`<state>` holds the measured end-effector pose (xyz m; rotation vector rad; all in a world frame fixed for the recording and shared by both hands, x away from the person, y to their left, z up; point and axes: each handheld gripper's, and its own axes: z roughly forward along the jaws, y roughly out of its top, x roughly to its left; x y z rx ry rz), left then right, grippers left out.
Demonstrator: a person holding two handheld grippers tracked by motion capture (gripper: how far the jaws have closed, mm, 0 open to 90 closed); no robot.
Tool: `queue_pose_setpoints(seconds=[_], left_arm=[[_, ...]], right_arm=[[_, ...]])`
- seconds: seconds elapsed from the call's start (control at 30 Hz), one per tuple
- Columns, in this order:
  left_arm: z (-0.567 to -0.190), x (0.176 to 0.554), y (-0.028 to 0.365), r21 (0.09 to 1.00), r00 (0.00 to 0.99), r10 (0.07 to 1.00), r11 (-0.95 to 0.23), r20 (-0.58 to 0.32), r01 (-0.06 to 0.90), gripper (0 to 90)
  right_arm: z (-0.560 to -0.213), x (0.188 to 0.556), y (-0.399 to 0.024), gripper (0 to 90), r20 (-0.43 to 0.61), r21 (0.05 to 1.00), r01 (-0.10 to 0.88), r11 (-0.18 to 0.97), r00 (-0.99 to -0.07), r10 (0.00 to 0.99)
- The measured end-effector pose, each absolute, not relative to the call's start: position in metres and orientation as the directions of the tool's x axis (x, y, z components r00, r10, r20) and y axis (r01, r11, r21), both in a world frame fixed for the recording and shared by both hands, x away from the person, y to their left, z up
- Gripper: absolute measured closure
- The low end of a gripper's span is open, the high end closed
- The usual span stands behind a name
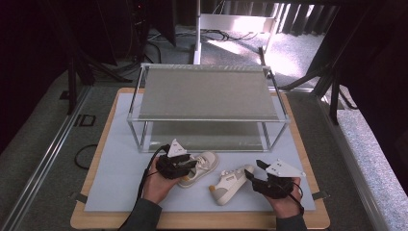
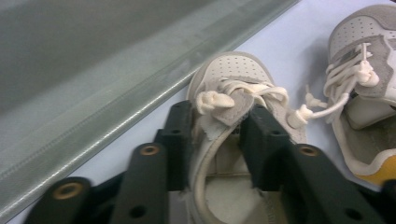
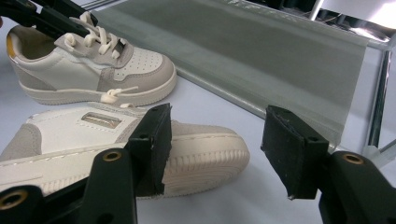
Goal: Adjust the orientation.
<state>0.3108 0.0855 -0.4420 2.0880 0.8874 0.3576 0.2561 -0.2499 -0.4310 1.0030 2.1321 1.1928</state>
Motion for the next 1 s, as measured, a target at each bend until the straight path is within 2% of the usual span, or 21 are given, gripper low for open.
queue_pose_setpoints(seconds=[0.07,0.3,0.73,0.9,1.0], left_arm=[[-0.441,0.310,0.086,0.782,0.709,0.704,-0.416,-0.047,0.464,73.4],[-0.437,0.302,0.087,0.772,0.660,0.749,-0.390,-0.051,0.503,78.5],[-0.433,0.279,0.110,0.762,0.491,0.870,-0.294,-0.036,0.577,78.6],[-0.436,0.273,0.115,0.767,0.415,0.907,-0.218,-0.069,0.604,78.7],[-0.436,0.271,0.113,0.766,0.405,0.912,-0.213,-0.067,0.606,78.7]], right_arm=[[-0.431,0.256,-0.250,42.3,-0.066,0.867,0.358,0.346,-0.606,0.792],[-0.431,0.256,-0.250,42.3,-0.065,0.867,0.358,0.346,-0.607,0.792],[-0.431,0.257,-0.250,42.3,-0.067,0.868,0.355,0.346,-0.607,0.792],[-0.431,0.257,-0.249,42.3,-0.069,0.868,0.355,0.347,-0.606,0.793],[-0.431,0.257,-0.249,42.3,-0.068,0.868,0.355,0.346,-0.606,0.792]])
